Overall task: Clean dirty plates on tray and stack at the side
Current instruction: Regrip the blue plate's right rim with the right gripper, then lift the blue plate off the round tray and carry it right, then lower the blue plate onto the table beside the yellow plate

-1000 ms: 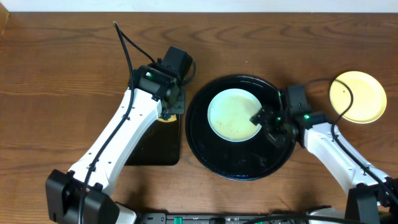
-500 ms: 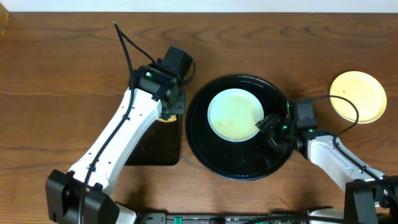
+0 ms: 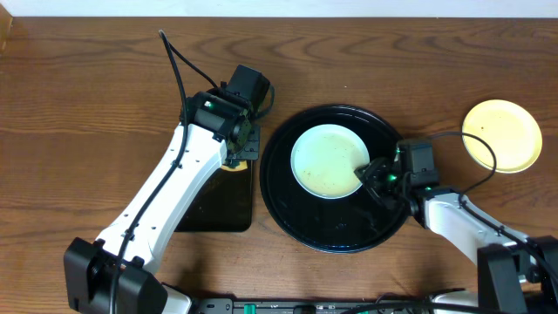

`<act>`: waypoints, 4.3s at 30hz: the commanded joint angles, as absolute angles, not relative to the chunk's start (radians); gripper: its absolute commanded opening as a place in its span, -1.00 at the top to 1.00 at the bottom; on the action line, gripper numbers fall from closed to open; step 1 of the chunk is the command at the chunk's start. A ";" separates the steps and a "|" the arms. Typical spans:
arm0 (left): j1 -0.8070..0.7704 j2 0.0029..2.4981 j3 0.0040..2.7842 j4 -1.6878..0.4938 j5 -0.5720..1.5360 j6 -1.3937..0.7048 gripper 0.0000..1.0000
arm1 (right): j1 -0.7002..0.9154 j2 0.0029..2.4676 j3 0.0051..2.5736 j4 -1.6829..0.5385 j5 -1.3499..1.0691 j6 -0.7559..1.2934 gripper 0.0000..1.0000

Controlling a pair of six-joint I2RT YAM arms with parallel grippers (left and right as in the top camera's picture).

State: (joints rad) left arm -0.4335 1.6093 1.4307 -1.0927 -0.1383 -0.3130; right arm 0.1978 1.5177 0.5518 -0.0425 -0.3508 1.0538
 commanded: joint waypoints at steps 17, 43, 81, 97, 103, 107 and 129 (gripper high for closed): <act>-0.428 1.616 1.423 -1.095 -0.142 -0.299 0.79 | 0.262 1.687 0.542 0.043 -0.337 1.114 0.97; -0.428 1.616 1.423 -1.069 -0.143 -0.299 0.79 | 0.299 1.434 1.097 -0.709 0.234 0.520 0.97; -0.419 1.728 1.402 -1.026 -0.142 -0.289 0.85 | 0.696 1.403 1.264 -0.680 1.407 -0.278 0.97; -0.419 1.728 1.402 -1.023 -0.142 -0.289 0.85 | 0.656 1.404 1.263 -0.901 0.863 0.369 0.98; -0.419 1.728 1.402 -1.031 -0.139 -0.288 0.85 | 0.466 1.404 1.262 -0.975 0.521 0.727 -0.36; -0.419 1.728 1.402 -1.035 -0.139 -0.288 0.84 | 0.326 1.404 1.262 -1.079 0.481 0.882 -0.43; -0.419 1.728 1.402 -1.031 -0.138 -0.288 0.84 | -0.169 1.405 0.751 -0.944 0.151 0.927 -0.33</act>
State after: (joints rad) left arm -0.4259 1.7260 1.4075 -1.0279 -0.1337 -0.3054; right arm -0.1326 1.4128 0.8017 -0.9783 0.2104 0.9100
